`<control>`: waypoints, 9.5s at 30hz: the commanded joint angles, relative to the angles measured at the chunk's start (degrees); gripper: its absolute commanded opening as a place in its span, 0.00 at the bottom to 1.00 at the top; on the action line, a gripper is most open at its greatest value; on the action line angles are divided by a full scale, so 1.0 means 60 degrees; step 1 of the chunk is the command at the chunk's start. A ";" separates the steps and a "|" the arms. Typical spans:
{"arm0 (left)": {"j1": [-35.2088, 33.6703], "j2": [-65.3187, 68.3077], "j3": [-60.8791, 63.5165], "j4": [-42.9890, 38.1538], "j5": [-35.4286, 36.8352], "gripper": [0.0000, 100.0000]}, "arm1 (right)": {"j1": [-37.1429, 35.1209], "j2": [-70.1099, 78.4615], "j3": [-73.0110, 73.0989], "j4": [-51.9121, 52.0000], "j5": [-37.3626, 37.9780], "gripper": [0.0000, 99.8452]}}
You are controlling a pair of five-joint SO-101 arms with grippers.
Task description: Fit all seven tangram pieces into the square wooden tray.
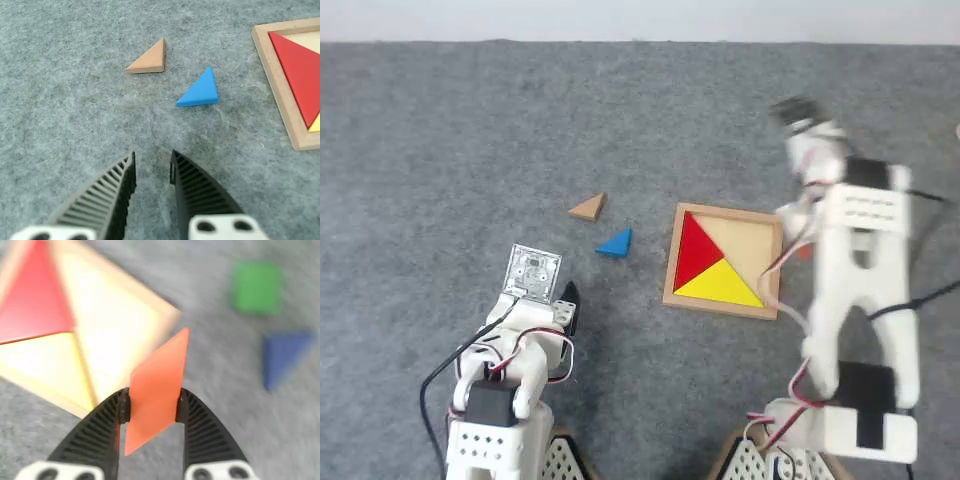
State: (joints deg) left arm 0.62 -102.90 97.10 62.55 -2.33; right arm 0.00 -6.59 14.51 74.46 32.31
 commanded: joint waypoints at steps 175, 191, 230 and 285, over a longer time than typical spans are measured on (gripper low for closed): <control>0.0088 -0.0147 -0.0403 -0.2007 -0.2696 0.11 | 0.2513 -0.4623 0.6623 -0.5678 -0.2637 0.20; -0.0952 0.3018 -0.3656 -0.1114 -0.2696 0.12 | 0.2029 -0.3187 0.7165 -0.6601 -0.2974 0.19; 0.0484 2.1846 -1.6154 -0.0894 -0.3868 0.13 | 0.2762 -0.5341 1.0154 -0.7949 -0.1875 0.20; 0.4527 1.2615 -0.9575 -0.2374 -0.6066 0.02 | 0.2689 -0.5326 1.0110 -0.7905 -0.1861 0.20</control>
State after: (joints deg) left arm 28.31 -25.45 37.41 54.11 -35.47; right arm 16.44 -37.01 75.96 27.78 20.79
